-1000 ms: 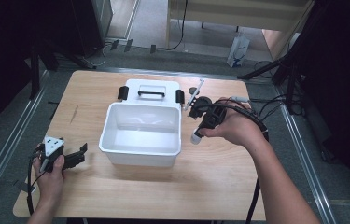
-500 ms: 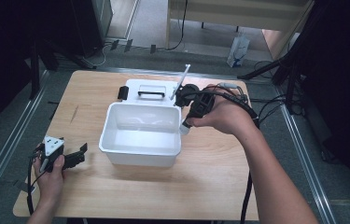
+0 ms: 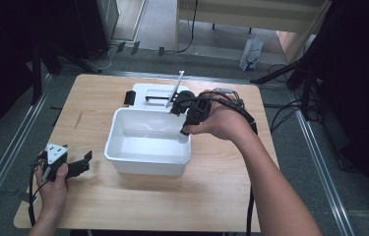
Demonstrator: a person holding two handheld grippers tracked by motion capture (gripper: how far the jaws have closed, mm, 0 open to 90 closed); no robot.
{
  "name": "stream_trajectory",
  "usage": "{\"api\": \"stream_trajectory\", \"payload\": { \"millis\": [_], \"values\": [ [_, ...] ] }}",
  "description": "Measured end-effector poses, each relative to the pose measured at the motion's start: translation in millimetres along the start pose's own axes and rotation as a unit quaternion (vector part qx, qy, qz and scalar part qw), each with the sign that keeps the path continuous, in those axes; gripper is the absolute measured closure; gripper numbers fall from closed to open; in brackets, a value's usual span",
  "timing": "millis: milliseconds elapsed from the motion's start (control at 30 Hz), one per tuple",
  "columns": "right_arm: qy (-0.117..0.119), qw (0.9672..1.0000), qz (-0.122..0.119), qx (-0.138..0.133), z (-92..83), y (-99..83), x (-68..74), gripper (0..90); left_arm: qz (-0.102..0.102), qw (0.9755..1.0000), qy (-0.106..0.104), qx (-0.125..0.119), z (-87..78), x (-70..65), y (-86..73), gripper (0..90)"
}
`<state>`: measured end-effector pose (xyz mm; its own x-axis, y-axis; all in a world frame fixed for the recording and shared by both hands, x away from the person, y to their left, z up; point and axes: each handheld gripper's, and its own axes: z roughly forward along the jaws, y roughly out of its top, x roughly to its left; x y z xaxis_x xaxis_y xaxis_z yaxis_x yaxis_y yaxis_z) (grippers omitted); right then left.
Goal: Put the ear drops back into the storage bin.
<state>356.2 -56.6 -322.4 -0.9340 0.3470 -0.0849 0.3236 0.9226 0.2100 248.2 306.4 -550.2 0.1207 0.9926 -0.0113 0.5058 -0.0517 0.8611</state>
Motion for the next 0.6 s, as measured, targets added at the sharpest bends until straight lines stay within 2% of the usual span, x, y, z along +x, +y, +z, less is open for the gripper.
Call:
{"api": "stream_trajectory", "payload": {
  "millis": [367,500,600],
  "values": [
    [-0.004,1.0,-0.001,0.009,23.4,-2.4,-5.8,72.1,0.001,1.0,0.0,0.001,0.1,-0.1,0.1,12.7],
    [-0.006,0.9999,-0.009,0.009,32.2,-2.0,-5.6,72.0,0.001,1.0,0.0,0.001,0.2,0.0,0.1,12.7],
    [-0.011,0.9997,-0.015,0.019,40.1,0.6,-3.5,72.0,0.001,1.0,0.0,0.001,0.2,0.0,0.1,12.8]
  ]
}}
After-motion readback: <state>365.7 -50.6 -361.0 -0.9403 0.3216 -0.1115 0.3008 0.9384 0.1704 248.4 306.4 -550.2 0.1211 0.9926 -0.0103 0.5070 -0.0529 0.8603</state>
